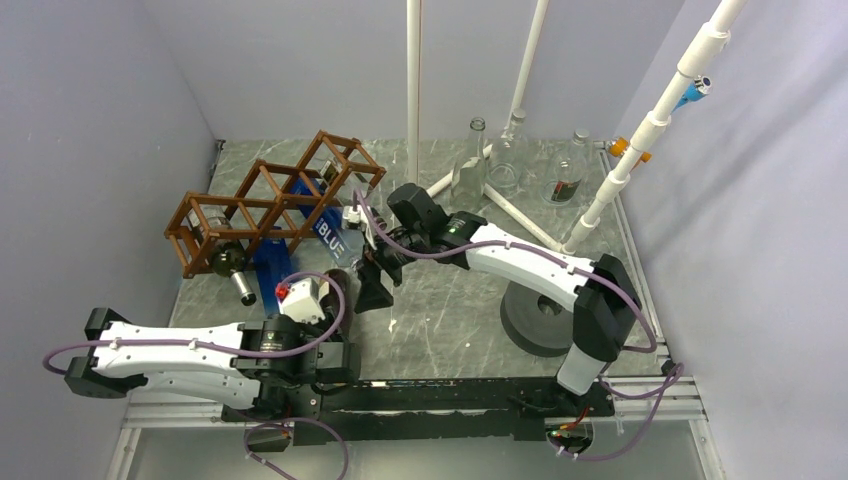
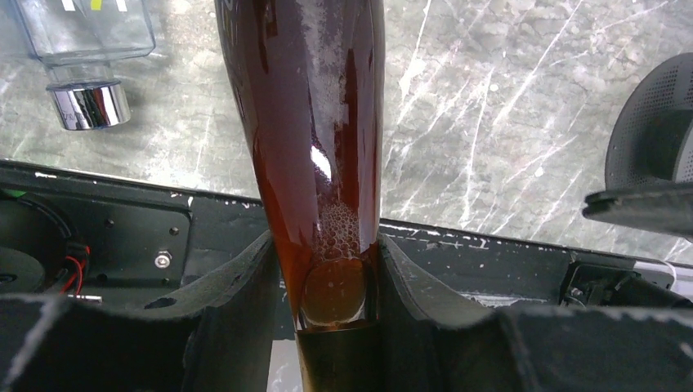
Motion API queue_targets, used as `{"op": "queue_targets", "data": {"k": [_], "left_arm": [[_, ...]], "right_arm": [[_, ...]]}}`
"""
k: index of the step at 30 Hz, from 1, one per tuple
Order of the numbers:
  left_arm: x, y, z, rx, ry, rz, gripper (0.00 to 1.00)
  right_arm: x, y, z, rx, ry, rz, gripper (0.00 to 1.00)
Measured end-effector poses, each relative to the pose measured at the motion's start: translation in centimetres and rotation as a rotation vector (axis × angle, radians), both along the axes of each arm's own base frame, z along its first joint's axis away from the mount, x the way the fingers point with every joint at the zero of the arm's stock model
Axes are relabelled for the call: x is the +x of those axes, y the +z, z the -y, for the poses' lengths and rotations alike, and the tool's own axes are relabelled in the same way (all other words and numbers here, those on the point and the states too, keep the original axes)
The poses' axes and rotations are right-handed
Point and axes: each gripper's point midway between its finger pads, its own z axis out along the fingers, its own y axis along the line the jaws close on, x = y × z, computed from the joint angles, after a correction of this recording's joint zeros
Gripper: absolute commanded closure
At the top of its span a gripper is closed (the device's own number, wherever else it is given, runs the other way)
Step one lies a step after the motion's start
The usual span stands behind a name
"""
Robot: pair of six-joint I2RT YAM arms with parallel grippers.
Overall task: Take the wine bottle off the wine rack
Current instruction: Place the wine bottle at the center of the board.
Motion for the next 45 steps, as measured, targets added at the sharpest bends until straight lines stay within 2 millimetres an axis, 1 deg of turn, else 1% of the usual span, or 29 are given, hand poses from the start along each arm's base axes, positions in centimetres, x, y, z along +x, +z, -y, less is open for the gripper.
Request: {"op": "queue_targets", "data": {"k": [2,4,8,12,15,18,21,27,31,37,40,43,45], "left_arm": [[-0.2,0.2,0.1,-0.009,-0.006,-0.009,1.0],[-0.3,0.4,0.1,-0.015,-0.014,-0.018,1.0],[-0.8,0.9,0.2,-0.019,-0.031,-0.043,1.0],[-1.3,1.3,0.1,-0.033,-0.055,-0.067,1.0],[-1.5,1.5,-0.1,-0.047,-0.067,-0.076,1.0],[-1.8,1.7,-0.2,-0.059,-0.081,-0.086,1.0],[-2.0,1.8,-0.3,-0.063,-0.096,-0.092,1.0],[-2.1,1.8,-0.3,-0.049,-0.118,-0.094,1.0],[-2.4,2.0,0.0,-0.049,-0.14,-0.104,1.0],[-2.6,2.2,0.9,-0.044,-0.169,-0.112,1.0],[-2.6,2.4,1.6,-0.037,-0.183,-0.118,1.0],[-2.4,2.5,2.2,-0.042,-0.193,-0.119,1.0],[-2.0,2.5,2.6,-0.047,-0.2,-0.118,1.0]], "right_arm": [[-0.1,0.3,0.3,0.02,0.045,0.06,0.0],[-0.2,0.1,0.6,0.029,0.087,0.113,0.0],[-0.7,-0.9,1.6,0.052,0.194,0.236,0.0],[-2.1,-2.2,3.2,0.089,0.322,0.334,0.0],[-2.8,-2.6,3.5,0.138,0.398,0.381,0.0],[-3.3,-2.9,3.6,0.168,0.444,0.408,0.0],[-3.6,-2.7,3.3,0.196,0.475,0.444,0.0],[-4.5,-3.3,2.1,0.212,0.522,0.476,0.0],[-5.1,-3.9,1.3,0.211,0.546,0.496,0.0],[-5.2,-3.7,0.5,0.232,0.547,0.543,0.0],[-5.3,-4.0,0.8,0.241,0.546,0.553,0.0],[-5.7,-4.6,1.7,0.245,0.545,0.562,0.0],[-5.6,-4.8,2.4,0.259,0.535,0.581,0.0]]}}
